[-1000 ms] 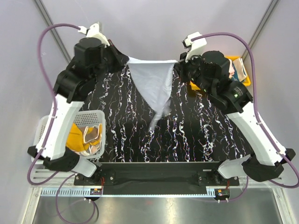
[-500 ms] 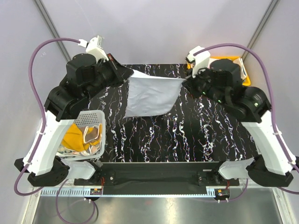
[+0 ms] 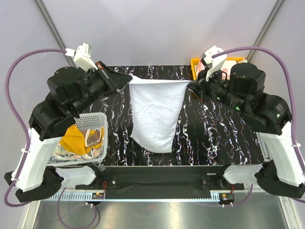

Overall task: Fold and stack the towels
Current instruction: Move the towel to the center of the board

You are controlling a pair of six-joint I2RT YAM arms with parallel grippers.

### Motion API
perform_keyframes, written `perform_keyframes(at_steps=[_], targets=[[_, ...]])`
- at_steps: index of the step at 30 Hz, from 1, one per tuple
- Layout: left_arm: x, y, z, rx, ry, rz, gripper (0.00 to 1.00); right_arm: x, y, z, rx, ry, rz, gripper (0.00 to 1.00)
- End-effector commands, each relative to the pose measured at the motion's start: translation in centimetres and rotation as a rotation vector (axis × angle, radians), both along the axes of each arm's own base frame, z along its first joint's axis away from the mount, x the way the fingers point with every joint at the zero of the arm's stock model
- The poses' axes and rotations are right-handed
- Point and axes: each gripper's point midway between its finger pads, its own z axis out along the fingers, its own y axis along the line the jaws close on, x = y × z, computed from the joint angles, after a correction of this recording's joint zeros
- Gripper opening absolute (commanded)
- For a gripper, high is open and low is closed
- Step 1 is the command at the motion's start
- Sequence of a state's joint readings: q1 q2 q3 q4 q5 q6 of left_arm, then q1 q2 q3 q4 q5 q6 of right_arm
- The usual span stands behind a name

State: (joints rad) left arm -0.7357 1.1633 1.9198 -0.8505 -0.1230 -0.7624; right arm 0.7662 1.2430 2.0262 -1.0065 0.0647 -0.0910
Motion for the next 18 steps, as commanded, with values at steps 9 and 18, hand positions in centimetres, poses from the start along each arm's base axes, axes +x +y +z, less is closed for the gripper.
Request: perform_keyframes(at_steps=[9, 18], targets=[[10.6, 2.0, -7.7, 0.097, 0.132, 0.236, 0.00, 10.7, -2.6, -8.1, -0.180, 0.050, -0.233, 0.00], [26.9, 3.7, -17.5, 0.119, 0.275, 0.291, 0.00, 26.9, -2.4, -18.6, -0.195, 0.226, -0.268, 0.00]])
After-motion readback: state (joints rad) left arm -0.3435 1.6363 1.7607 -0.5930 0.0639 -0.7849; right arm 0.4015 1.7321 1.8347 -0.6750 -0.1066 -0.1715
